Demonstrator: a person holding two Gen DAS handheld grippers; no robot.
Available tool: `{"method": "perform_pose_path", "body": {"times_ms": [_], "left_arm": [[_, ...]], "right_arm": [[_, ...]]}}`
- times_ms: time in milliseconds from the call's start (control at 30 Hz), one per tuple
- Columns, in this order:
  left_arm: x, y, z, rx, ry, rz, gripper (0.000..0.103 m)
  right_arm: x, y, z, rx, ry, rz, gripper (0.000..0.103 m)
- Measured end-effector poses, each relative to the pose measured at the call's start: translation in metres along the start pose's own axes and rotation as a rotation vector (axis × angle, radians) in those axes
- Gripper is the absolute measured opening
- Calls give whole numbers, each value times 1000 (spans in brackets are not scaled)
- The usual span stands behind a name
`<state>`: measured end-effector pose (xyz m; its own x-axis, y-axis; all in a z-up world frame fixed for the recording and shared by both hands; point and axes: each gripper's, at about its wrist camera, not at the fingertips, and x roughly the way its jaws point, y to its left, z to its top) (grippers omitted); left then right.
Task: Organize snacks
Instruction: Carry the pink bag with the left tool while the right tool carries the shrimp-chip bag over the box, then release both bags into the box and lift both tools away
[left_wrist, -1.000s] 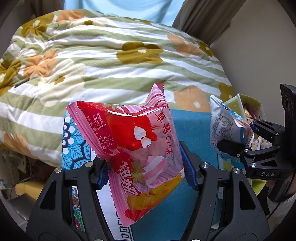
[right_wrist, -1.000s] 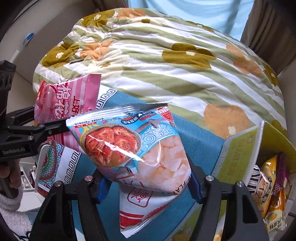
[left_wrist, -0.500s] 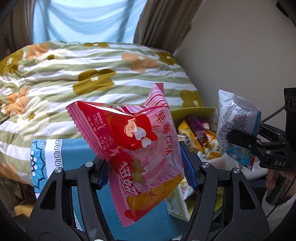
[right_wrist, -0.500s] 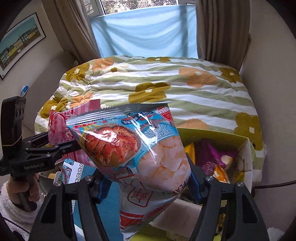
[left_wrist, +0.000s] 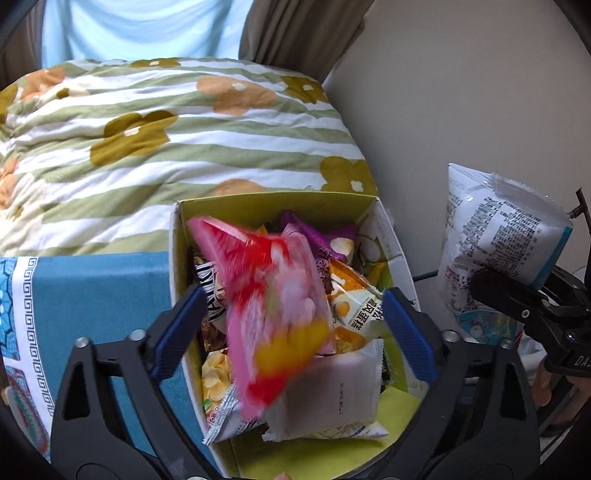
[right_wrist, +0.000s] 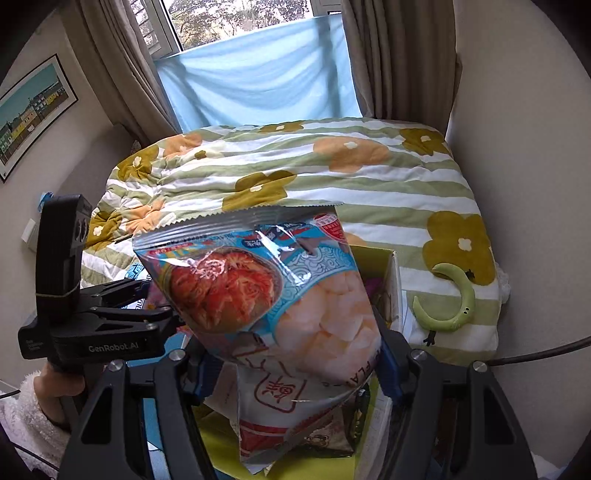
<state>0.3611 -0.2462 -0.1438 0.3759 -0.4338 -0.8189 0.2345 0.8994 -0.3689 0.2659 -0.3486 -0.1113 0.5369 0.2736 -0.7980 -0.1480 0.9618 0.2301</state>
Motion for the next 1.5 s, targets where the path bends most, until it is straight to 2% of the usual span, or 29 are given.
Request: {"method": "perform_pose_path", "body": {"times_ms": [333,500,767,800,900,933,1167,1300,1500], "left_arm": [[-23,32,-33,-117,-28,58,102],[-42,39,-47,-133,-64,91,102],[-64,29,-62,-121,-101,100,102],[-65,27,-64,-117,-103,105,102],[-67,23,-75,-112,-98,121,102],[-66,23,-80,-112,-92,127,102],[-74,29,-112,-110,-68,141,102],[-98,31,-125,-89,-107,140,102],[-161,28,-147,-21,-223,171,102]], "right_arm": [[13,-31,-3,18,18,93,65],[11,-35,-11,43,15,130,65],[-2,-35,-39,97,33,130,67],[-1,-34,-43,103,44,136,70],[-2,-34,-55,109,44,137,98],[-3,-33,-60,105,37,131,103],[-2,-35,-86,139,22,104,103],[-17,-27,-94,151,-25,88,103],[-63,5,-104,152,-147,61,103]]}}
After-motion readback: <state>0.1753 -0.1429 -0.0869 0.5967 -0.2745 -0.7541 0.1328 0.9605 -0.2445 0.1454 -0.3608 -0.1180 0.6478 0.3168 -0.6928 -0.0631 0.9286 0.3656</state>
